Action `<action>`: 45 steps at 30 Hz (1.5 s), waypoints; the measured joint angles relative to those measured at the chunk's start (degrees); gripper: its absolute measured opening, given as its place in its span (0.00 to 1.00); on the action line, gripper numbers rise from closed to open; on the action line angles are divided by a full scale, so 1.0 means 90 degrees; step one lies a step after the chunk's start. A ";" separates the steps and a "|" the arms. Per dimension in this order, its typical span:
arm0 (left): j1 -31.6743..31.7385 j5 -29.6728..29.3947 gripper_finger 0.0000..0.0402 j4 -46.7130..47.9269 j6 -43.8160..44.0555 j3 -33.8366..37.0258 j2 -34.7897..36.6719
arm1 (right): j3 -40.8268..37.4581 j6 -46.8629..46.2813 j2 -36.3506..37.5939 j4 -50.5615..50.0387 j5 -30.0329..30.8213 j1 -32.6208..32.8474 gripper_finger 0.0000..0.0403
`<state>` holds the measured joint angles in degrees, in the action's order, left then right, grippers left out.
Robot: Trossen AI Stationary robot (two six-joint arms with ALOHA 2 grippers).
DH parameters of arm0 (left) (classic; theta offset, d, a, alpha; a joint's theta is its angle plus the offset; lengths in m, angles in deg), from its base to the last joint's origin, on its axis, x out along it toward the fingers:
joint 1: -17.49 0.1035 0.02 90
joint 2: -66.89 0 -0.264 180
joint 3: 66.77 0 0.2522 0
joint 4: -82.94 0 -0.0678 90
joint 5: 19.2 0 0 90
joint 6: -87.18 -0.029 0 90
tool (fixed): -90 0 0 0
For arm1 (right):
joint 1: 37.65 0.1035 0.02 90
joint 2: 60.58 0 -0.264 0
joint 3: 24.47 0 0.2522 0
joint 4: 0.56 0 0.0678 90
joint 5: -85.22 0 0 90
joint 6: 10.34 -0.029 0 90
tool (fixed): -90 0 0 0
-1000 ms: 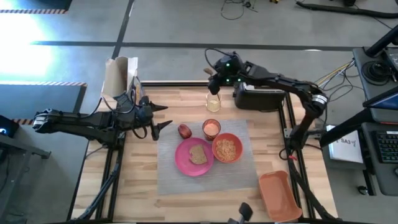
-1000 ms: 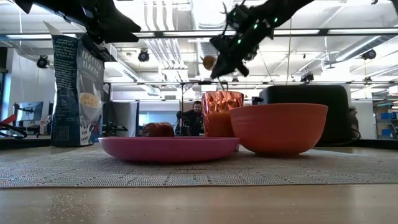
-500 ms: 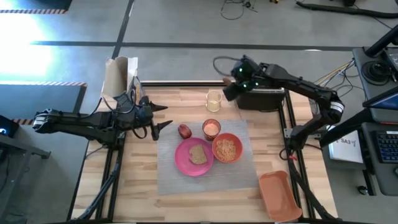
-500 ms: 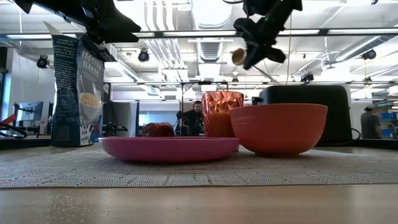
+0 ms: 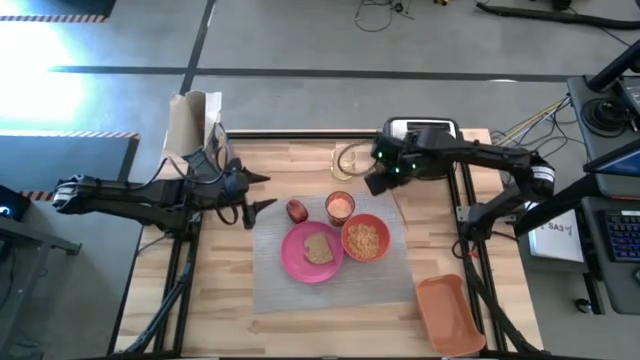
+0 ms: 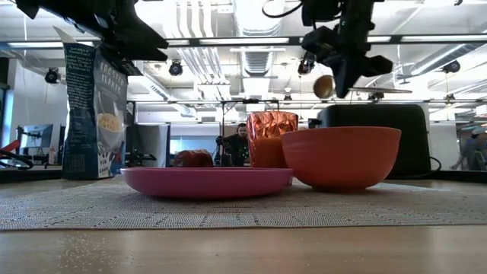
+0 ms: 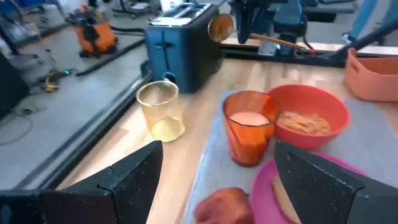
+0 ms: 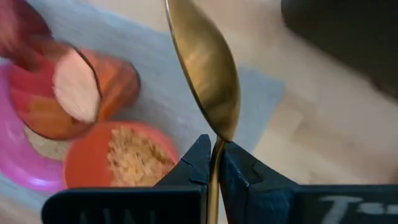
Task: Arrange a breakfast setting
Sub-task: Put the gold spoon on the gray table mat to the right side of the orange bowl
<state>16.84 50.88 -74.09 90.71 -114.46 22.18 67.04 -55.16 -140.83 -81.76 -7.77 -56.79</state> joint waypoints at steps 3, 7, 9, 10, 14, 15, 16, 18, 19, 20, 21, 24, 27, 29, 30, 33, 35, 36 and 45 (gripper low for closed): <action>-0.0007 0.0304 0.72 0.0042 0.0043 0.0001 -0.0057 | -0.0369 -0.0551 0.0063 -0.0001 -0.0030 0.0329 0.02; -0.0007 0.0497 0.72 0.0041 0.0039 0.0082 -0.0082 | -0.0878 -0.1356 0.0250 0.0062 -0.0178 0.0748 0.02; -0.0007 0.0505 0.72 0.0033 0.0039 0.0132 -0.0067 | -0.1111 -0.1783 0.0355 0.0115 -0.0193 0.0952 0.02; -0.0007 0.0523 0.72 0.0029 0.0042 0.0158 -0.0055 | -0.1242 -0.2014 0.0415 0.0194 -0.0217 0.1061 0.02; -0.0007 0.0626 0.72 -0.0017 0.0047 0.0231 -0.0031 | -0.1825 -0.2854 0.0751 0.0922 -0.0291 0.1438 0.02; -0.0007 0.0633 0.72 -0.0022 0.0046 0.0247 -0.0018 | -0.1990 -0.3031 0.0829 0.1128 -0.0335 0.1528 0.02; -0.0007 0.0633 0.72 -0.0019 0.0046 0.0263 -0.0008 | -0.2158 -0.3213 0.0890 0.1335 -0.0336 0.1617 0.02; -0.0007 0.0632 0.72 -0.0019 0.0041 0.0287 0.0014 | -0.2496 -0.3568 0.0975 0.1792 -0.0336 0.1778 0.02; -0.0007 0.0631 0.72 -0.0013 0.0022 0.0291 0.0023 | -0.2646 -0.3693 0.1000 0.2004 -0.0336 0.1844 0.02; -0.0007 0.0629 0.72 -0.0024 0.0003 0.0291 0.0027 | -0.2796 -0.3811 0.1010 0.2240 -0.0339 0.1909 0.02; -0.0007 0.0629 0.72 -0.0026 -0.0022 0.0291 0.0030 | -0.2917 -0.3917 0.1011 0.2437 -0.0342 0.1963 0.02; -0.0007 0.0629 0.72 -0.0022 -0.0066 0.0291 0.0039 | -0.3222 -0.4084 0.0986 0.2937 -0.0389 0.2082 0.02; -0.0007 0.0626 0.72 -0.0021 -0.0073 0.0291 0.0049 | -0.3422 -0.4206 0.0991 0.3187 -0.0387 0.2158 0.02; -0.0007 0.0620 0.72 -0.0019 -0.0073 0.0291 0.0051 | -0.3465 -0.4205 0.1024 0.3201 -0.0378 0.2174 0.02; -0.0007 0.0618 0.72 -0.0022 -0.0072 0.0291 0.0051 | -0.3465 -0.4199 0.1049 0.3209 -0.0349 0.2174 0.02; -0.0007 0.0614 0.72 -0.0024 -0.0018 0.0291 0.0051 | -0.3429 -0.4118 0.1158 0.3213 -0.0269 0.2172 0.02; -0.0007 0.0614 0.72 -0.0024 0.0020 0.0291 0.0051 | -0.3387 -0.4057 0.1224 0.3195 -0.0212 0.2172 0.02; -0.0007 0.0614 0.72 -0.0027 0.0047 0.0291 0.0051 | -0.3372 -0.4021 0.1278 0.3197 -0.0166 0.2172 0.02; -0.0007 0.0614 0.72 -0.0092 0.0068 0.0291 0.0051 | -0.3369 -0.4240 0.1852 0.1275 -0.0009 0.2169 0.02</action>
<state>16.78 56.40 -74.92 91.32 -111.84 22.64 36.72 -93.32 -124.16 -70.28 -7.86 -37.26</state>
